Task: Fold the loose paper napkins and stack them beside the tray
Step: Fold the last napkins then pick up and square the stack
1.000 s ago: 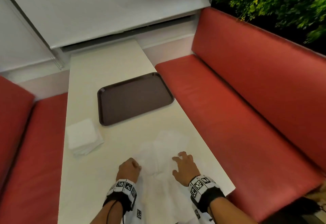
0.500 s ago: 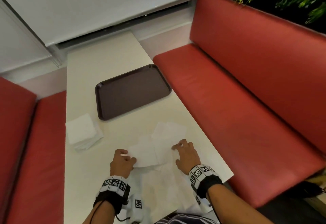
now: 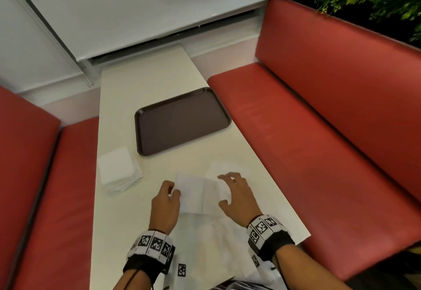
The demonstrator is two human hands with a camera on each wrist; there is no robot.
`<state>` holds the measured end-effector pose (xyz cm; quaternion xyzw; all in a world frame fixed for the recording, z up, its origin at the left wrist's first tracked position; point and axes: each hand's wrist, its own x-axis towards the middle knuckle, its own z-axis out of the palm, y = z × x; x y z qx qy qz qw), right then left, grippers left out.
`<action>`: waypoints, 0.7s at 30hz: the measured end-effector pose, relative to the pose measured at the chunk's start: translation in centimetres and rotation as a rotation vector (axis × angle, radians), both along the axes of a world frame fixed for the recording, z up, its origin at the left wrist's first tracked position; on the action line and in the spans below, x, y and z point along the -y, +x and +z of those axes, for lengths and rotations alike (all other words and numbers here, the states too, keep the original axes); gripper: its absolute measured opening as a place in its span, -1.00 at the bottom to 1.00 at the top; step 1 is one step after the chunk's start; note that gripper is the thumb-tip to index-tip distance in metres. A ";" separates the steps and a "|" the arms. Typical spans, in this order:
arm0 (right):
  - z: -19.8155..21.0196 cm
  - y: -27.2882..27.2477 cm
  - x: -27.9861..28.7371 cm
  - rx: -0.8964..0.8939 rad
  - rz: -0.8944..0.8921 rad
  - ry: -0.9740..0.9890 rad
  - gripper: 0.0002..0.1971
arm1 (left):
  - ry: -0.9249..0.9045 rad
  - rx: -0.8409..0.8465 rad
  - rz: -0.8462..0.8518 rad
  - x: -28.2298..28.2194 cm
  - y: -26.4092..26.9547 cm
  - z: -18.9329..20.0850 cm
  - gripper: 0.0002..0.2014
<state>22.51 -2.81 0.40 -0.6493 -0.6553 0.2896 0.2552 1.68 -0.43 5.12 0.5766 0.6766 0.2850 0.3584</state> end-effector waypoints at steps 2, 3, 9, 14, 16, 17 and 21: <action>1.8 -0.5 -0.8 -0.126 0.094 0.026 -0.20 | 0.061 0.001 -0.120 0.0 0.7 1.8 -0.84; 2.7 -0.7 -1.3 -0.154 0.146 0.007 -0.16 | 0.080 0.014 -0.173 -0.1 0.9 2.7 -0.81; 6.6 -0.5 -3.0 -0.404 0.114 -0.097 -0.70 | 0.233 0.163 -0.171 -1.6 1.4 6.6 -0.80; 8.2 0.4 -3.3 -0.717 0.003 -0.085 -0.85 | 0.130 0.410 -0.081 -1.5 1.6 8.1 -0.78; 8.8 0.7 -3.2 -0.832 -0.023 -0.096 -0.84 | 0.035 0.387 -0.104 -1.4 1.4 7.8 -0.72; 9.1 0.9 -3.2 -0.876 -0.034 -0.098 -0.83 | 0.004 0.354 -0.127 -1.3 1.3 7.7 -0.72; 9.5 1.4 -3.2 -0.949 -0.035 -0.131 -0.79 | -0.046 0.426 -0.130 -0.7 1.2 7.4 -0.81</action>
